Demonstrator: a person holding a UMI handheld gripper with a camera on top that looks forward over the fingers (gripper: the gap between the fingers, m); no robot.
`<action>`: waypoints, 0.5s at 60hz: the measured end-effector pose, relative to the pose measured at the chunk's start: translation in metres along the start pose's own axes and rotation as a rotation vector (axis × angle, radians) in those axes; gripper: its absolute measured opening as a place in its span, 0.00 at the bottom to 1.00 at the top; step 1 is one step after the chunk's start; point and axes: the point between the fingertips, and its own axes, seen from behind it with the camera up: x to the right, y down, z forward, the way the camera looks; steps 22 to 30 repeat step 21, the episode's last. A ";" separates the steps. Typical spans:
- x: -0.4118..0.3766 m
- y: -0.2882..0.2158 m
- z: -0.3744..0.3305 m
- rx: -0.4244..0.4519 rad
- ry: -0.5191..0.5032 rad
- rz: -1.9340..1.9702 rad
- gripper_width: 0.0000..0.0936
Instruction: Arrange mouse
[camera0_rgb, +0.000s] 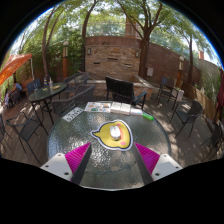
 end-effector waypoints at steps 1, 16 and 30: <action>-0.003 0.006 -0.003 0.001 0.003 -0.001 0.91; -0.007 0.009 -0.021 0.001 0.036 -0.030 0.91; -0.013 0.013 -0.018 -0.009 0.020 -0.009 0.91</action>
